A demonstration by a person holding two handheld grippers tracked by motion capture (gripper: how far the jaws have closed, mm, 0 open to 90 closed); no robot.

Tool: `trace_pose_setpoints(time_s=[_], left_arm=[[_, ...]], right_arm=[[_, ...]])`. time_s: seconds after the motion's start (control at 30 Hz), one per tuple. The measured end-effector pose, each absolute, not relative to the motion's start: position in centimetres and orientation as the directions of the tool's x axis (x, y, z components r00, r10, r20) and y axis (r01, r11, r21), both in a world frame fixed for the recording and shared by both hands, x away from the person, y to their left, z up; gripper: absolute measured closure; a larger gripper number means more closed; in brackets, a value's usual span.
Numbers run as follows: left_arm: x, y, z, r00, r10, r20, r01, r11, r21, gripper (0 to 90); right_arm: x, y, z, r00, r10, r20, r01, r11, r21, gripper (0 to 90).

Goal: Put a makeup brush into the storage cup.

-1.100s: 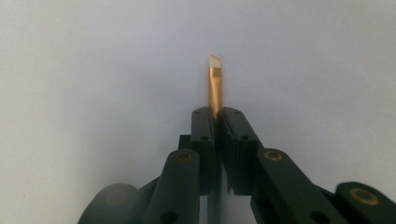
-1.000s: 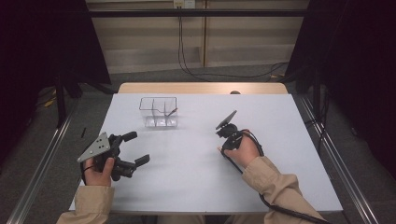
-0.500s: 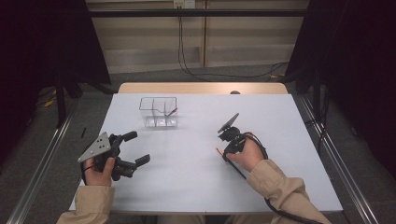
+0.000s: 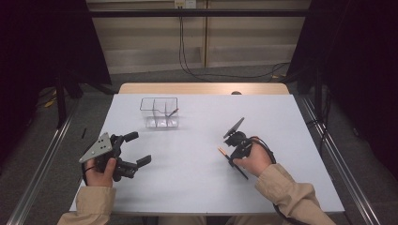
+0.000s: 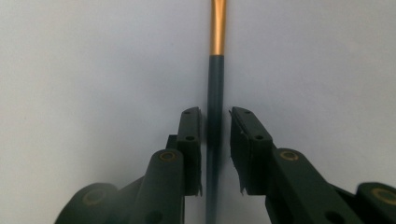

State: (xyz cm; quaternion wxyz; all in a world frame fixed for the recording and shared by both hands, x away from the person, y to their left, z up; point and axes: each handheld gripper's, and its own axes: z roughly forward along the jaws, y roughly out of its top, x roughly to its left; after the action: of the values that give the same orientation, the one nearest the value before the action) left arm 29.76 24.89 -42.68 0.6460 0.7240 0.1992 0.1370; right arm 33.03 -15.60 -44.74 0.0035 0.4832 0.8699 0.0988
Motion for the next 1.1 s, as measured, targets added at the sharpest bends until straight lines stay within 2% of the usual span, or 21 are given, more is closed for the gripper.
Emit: trace_pose_setpoints(time_s=[0.17, 0.3, 0.57, 0.8, 1.1], left_arm=[[29.7, 24.8, -42.6, 0.884, 0.465, -0.055, 0.109, -0.09, 0.99, 1.1], [29.7, 24.8, -42.6, 0.883, 0.467, -0.052, 0.108, -0.093, 0.99, 1.1], [29.8, 24.8, -42.7, 0.883, 0.466, -0.054, 0.109, -0.091, 0.99, 1.1], [29.8, 24.7, -42.8, 0.884, 0.464, -0.059, 0.113, -0.091, 0.989, 1.1], [29.8, 24.6, -42.9, 0.885, 0.462, -0.06, 0.118, -0.098, 0.988, 1.1]], right_arm=[[32.7, -15.4, -44.8, -0.545, 0.836, 0.063, 0.832, 0.529, 0.168, 76.9], [32.9, -15.1, -44.8, -0.56, 0.827, 0.042, 0.822, 0.549, 0.153, 83.4], [33.1, -15.2, -44.7, -0.549, 0.833, 0.064, 0.831, 0.537, 0.144, 84.0], [33.3, -15.9, -44.6, -0.539, 0.833, 0.127, 0.837, 0.511, 0.196, 84.0], [33.3, -16.3, -43.4, -0.558, 0.815, 0.153, 0.814, 0.503, 0.289, 84.1]])
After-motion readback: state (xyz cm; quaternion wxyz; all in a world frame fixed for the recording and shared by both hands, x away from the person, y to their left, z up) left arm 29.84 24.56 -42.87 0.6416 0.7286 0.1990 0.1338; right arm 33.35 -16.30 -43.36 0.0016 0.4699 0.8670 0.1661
